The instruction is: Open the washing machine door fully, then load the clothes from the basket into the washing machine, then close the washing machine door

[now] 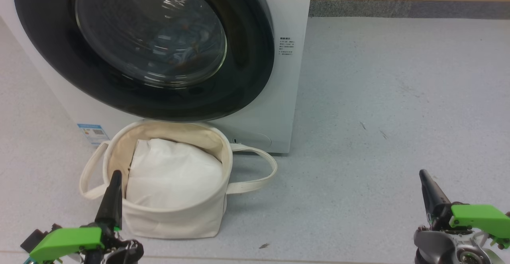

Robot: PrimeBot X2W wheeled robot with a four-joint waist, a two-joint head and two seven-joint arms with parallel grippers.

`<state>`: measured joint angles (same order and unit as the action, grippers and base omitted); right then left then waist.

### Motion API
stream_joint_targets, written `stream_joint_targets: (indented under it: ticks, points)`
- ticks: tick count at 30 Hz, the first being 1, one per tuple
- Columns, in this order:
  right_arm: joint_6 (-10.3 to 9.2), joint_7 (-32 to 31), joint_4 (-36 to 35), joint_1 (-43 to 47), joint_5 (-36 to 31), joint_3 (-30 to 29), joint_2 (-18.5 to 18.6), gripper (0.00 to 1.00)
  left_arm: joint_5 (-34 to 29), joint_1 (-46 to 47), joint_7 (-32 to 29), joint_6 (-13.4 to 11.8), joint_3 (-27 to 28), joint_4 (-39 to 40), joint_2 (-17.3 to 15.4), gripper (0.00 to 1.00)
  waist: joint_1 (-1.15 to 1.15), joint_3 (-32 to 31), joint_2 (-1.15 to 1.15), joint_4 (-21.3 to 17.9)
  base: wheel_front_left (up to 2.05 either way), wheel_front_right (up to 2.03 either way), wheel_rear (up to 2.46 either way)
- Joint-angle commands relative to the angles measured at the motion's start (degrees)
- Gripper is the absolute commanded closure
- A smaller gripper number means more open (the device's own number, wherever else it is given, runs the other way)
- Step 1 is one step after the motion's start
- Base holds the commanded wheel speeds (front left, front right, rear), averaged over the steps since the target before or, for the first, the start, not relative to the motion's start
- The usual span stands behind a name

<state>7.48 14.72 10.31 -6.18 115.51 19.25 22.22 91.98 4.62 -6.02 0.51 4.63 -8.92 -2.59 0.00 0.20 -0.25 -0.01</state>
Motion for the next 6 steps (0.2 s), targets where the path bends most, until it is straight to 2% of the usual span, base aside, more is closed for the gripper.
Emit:
stream_joint_targets:
  ticks: [1, 6]
  points:
    - [0.01, 0.3, -1.9, -2.3, -0.1, 0.4, 1.5, 1.0, 0.2, 1.1, -0.4, 0.0, 2.0, 2.4, -0.3, 1.0, 0.0, 0.0, 0.0, 0.0, 0.0, 0.0, 0.0]
    - [0.01, 0.3, -1.9, -2.3, -0.1, 0.4, 1.5, 1.0, 0.2, 1.1, -0.4, 0.0, 2.0, 2.4, -0.3, 1.0, 0.0, 0.0, 0.0, 0.0, 0.0, 0.0, 0.0]
